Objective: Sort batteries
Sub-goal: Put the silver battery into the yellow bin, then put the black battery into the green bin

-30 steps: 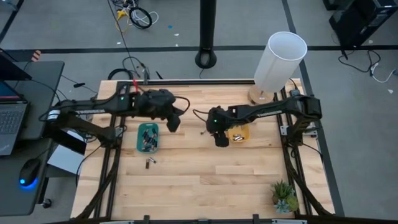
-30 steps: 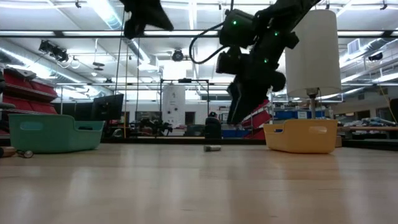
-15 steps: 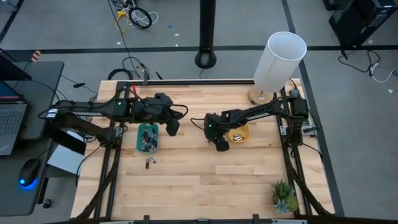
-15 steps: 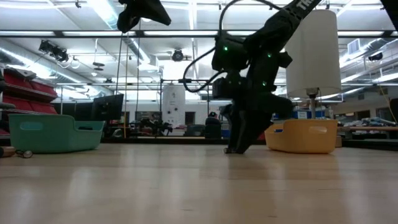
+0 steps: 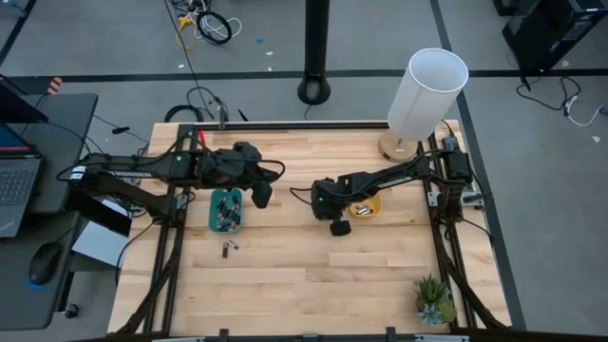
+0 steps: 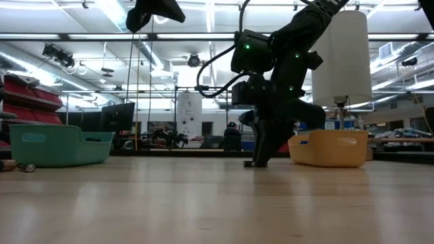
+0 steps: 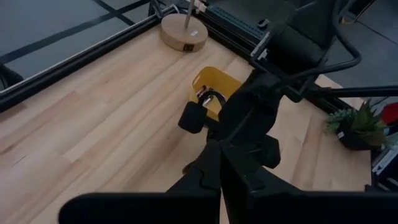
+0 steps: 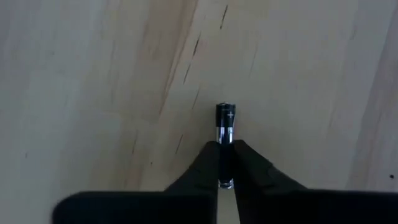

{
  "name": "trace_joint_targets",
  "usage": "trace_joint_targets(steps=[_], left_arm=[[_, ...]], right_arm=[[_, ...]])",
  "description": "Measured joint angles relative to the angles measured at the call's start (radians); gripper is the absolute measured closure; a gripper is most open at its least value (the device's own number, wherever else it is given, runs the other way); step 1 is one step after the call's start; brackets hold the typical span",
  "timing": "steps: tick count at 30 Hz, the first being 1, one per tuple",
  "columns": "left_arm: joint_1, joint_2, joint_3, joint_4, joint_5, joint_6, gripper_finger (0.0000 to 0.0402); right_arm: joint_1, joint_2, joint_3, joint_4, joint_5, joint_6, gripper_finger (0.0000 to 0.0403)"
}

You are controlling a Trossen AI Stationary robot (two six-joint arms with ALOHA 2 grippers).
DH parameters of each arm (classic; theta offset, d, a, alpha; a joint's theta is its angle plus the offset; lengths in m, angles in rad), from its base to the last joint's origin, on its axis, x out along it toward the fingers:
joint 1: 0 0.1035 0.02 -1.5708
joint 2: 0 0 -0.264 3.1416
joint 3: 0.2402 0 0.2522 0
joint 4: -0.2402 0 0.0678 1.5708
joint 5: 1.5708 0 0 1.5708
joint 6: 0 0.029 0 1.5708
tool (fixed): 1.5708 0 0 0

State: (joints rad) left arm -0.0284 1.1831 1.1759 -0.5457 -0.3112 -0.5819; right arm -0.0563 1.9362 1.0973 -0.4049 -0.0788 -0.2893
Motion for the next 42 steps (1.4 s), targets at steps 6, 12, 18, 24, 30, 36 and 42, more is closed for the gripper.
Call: trace_joint_targets(steps=[6,12,18,24,30,36,42], left_arm=[[0.000,0.000,0.000,0.001,-0.008,0.000,0.0392],[0.000,0.000,0.000,0.002,-0.010,0.024,0.0392],[0.000,0.000,0.000,0.002,-0.010,0.050,0.0392],[0.000,0.000,0.000,0.002,-0.010,0.057,0.0392],[-0.015,0.009,0.000,-0.056,0.076,0.006,0.0356],[-0.144,0.018,-0.001,-0.310,0.253,-0.311,0.0297],[-0.364,0.080,-0.062,-0.343,0.255,-0.705,0.0298]], right_arm=[[-0.006,-0.032,-0.004,-0.004,-0.014,-0.001,0.0381],[-0.038,-0.151,-0.010,-0.067,-0.018,0.081,0.0383],[-0.045,-0.367,-0.008,-0.268,0.044,0.176,0.0384],[-0.102,-0.532,-0.030,-0.494,0.103,0.338,0.0369],[-0.151,-0.592,-0.054,-0.524,0.105,0.427,0.0250],[-0.137,-0.672,-0.054,-0.463,0.105,0.567,0.0198],[-0.046,-0.718,-0.053,-0.219,0.206,0.645,0.0219]])
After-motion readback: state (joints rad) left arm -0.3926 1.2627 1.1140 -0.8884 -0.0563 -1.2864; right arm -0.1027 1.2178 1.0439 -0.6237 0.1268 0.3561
